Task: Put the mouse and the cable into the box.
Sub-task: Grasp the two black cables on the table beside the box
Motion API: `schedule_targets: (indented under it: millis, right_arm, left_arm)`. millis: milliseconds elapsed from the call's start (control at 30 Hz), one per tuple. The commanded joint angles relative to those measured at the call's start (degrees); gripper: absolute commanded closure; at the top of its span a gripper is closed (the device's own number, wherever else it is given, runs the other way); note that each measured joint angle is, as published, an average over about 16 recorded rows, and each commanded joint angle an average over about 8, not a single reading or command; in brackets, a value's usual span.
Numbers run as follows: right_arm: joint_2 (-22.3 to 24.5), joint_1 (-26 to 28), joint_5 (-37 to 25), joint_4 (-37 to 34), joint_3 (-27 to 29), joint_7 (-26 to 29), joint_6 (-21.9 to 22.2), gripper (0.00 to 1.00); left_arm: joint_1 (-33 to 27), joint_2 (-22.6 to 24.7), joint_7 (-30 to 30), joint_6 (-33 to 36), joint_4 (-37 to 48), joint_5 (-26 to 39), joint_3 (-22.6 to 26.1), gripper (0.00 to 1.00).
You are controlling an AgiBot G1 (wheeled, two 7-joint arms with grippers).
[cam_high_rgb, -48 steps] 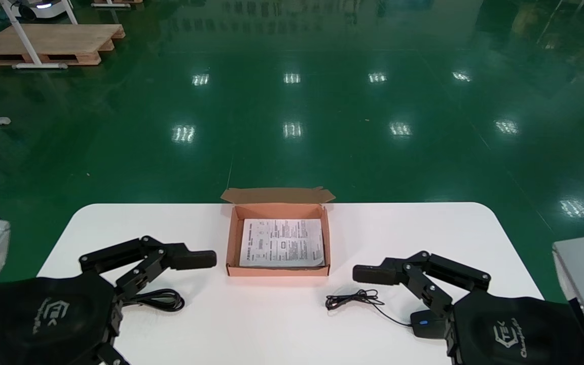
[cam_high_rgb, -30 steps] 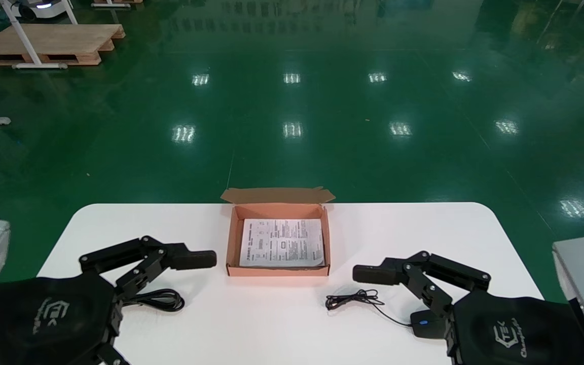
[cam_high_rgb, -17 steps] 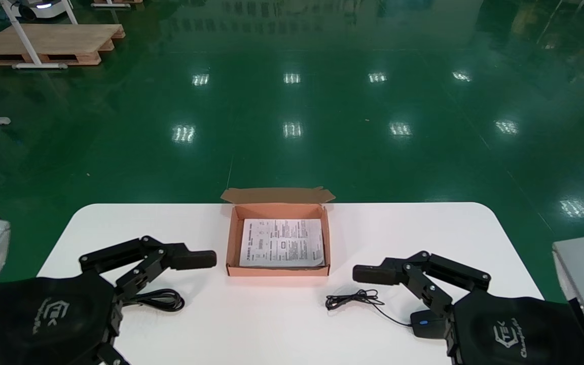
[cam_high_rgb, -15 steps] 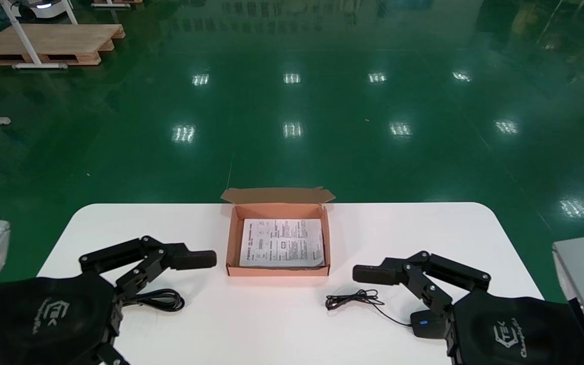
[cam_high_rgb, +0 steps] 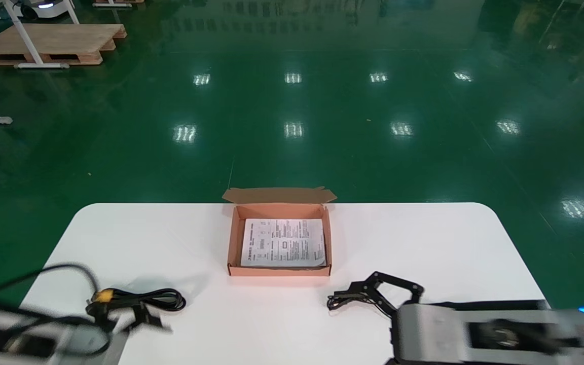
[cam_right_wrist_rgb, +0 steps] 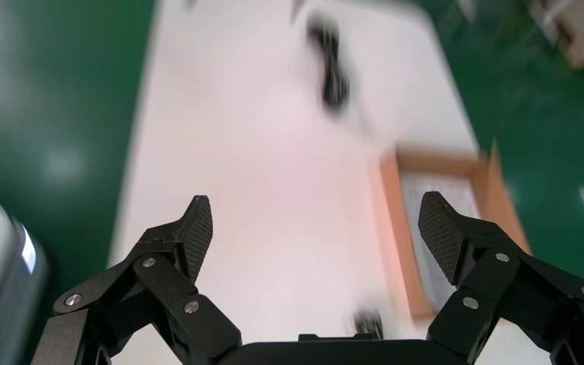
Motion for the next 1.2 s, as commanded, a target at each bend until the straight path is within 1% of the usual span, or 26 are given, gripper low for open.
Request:
schedule_targets:
  millis: [33,100,267,467,567,667,733,833,933,1033,1200]
  right_arm:
    - [-2.27,1.86,-6.48,-0.45,-2.21,-0.95,2.02,0.0]
    - [-3.84,2.66,-8.94,-1.54,-3.26,0.13,2.74,0.0]
    - [-5.53,3.56,-11.32,-2.9,-4.19,1.1,3.28,0.0]
    - [-4.97,3.16,-10.11,-2.72,-3.85,1.12,3.17,0.0]
    - [-5.11,3.15,-10.68,-2.53,-4.11,1.04,3.23,0.0]
    - [-5.64,3.39,-11.96,-1.81,-4.6,1.17,3.69,0.0]
    - [-6.15,3.74,-13.13,-1.11,-4.97,1.39,4.24,0.0]
    - [-6.86,4.55,-14.92,-0.02,-5.22,1.91,5.49,0.0]
    - [-7.08,5.16,-16.3,0.68,-5.2,2.54,6.62,0.0]
    - [-6.91,5.35,-17.19,1.07,-5.15,3.08,7.27,0.0]
    - [-6.45,5.14,-17.41,1.22,-5.21,3.64,7.13,0.0]
  left_arm:
    - [-4.04,2.5,1.72,-1.08,1.08,8.63,3.2,0.0]
    - [-4.95,3.42,2.61,-1.44,2.09,11.97,4.11,0.0]
    - [-5.85,3.77,3.09,-1.03,3.09,16.07,5.08,0.0]
    - [-5.12,3.82,2.82,-1.49,2.95,13.53,4.51,0.0]
    - [-4.16,4.24,2.77,-3.08,3.14,15.16,4.97,0.0]
    - [-2.2,5.56,3.08,-7.63,4.4,17.46,5.26,0.0]
    - [-0.54,6.97,4.13,-12.29,6.11,19.84,5.59,0.0]
    - [1.48,9.63,5.79,-19.84,10.49,23.24,5.85,0.0]
    - [2.01,12.39,6.79,-25.77,16.56,26.6,6.23,0.0]
    - [0.91,15.09,6.56,-29.23,23.24,28.97,6.47,0.0]
    - [-1.74,18.45,6.98,-31.24,32.18,30.86,6.95,0.0]
